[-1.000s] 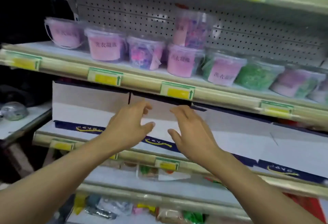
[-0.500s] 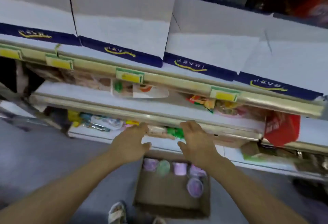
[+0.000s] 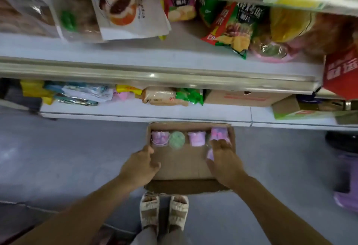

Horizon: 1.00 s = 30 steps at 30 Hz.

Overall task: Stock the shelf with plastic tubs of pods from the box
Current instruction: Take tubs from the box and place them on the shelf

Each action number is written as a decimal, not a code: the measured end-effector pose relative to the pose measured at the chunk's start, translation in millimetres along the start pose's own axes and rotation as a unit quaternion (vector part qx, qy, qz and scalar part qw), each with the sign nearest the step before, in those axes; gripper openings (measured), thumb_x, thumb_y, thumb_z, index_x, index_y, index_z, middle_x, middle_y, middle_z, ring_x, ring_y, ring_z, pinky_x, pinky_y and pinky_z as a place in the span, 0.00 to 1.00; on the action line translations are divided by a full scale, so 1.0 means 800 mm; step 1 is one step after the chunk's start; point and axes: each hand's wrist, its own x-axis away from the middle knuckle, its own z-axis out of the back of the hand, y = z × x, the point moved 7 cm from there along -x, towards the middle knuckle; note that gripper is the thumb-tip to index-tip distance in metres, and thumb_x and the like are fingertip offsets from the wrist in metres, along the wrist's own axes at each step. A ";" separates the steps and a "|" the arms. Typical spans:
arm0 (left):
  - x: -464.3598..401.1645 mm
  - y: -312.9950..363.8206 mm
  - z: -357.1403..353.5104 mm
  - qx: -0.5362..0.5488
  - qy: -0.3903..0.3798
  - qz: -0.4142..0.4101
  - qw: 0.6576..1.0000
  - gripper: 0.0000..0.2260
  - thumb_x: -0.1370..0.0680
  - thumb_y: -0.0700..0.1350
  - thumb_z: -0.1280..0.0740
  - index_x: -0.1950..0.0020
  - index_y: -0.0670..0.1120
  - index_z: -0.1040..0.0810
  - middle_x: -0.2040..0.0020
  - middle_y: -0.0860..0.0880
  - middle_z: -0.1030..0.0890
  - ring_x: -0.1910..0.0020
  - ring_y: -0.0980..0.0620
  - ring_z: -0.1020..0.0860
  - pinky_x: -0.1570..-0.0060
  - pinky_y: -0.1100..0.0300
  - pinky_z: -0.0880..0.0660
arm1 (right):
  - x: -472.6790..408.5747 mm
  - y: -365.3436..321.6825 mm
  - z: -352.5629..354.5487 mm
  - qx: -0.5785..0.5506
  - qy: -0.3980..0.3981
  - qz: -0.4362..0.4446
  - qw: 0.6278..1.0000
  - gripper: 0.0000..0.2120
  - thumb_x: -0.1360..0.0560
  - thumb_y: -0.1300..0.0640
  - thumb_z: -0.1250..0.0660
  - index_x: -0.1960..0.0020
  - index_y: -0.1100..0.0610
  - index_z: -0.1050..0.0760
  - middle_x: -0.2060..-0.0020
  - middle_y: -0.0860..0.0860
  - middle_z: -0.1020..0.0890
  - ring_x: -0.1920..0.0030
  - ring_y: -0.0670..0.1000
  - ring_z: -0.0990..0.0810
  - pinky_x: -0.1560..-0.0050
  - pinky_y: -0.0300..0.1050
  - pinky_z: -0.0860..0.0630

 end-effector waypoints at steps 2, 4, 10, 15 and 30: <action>-0.034 -0.016 -0.030 0.016 -0.013 0.019 1.000 0.22 0.24 0.52 0.34 0.34 0.45 0.33 0.41 0.45 0.23 0.43 0.47 0.24 0.47 0.57 0.27 | -0.023 0.012 -0.034 -0.012 -0.013 -0.019 1.000 0.25 0.23 0.51 0.39 0.29 0.57 0.41 0.35 0.56 0.32 0.34 0.57 0.33 0.38 0.49 0.32; -0.066 -0.030 -0.061 0.044 -0.026 0.040 0.998 0.24 0.24 0.53 0.34 0.31 0.45 0.35 0.38 0.44 0.24 0.41 0.45 0.25 0.45 0.56 0.27 | -0.046 0.021 -0.071 -0.013 -0.030 -0.022 0.999 0.26 0.22 0.50 0.40 0.28 0.58 0.43 0.33 0.57 0.33 0.34 0.58 0.33 0.37 0.49 0.33; -0.181 -0.080 -0.151 0.102 -0.010 0.087 0.991 0.27 0.23 0.53 0.36 0.26 0.48 0.40 0.31 0.47 0.30 0.36 0.46 0.29 0.41 0.62 0.29 | -0.140 0.047 -0.188 -0.048 -0.049 -0.014 0.998 0.27 0.23 0.51 0.38 0.29 0.59 0.41 0.34 0.58 0.33 0.37 0.59 0.29 0.43 0.49 0.30; -0.300 -0.098 -0.191 0.272 0.096 -0.040 0.957 0.31 0.30 0.42 0.27 0.30 0.49 0.35 0.40 0.51 0.24 0.47 0.57 0.24 0.58 0.77 0.29 | -0.234 0.063 -0.278 -0.073 -0.033 0.019 0.997 0.29 0.25 0.53 0.36 0.28 0.59 0.43 0.38 0.59 0.33 0.39 0.60 0.30 0.49 0.48 0.31; -0.454 -0.168 -0.280 -0.031 0.076 0.075 0.994 0.35 0.25 0.53 0.33 0.25 0.57 0.50 0.26 0.41 0.48 0.29 0.36 0.40 0.34 0.45 0.36 | -0.422 0.047 -0.440 -0.059 0.058 0.051 0.995 0.52 0.34 0.41 0.28 0.23 0.54 0.58 0.25 0.55 0.53 0.26 0.60 0.51 0.29 0.55 0.44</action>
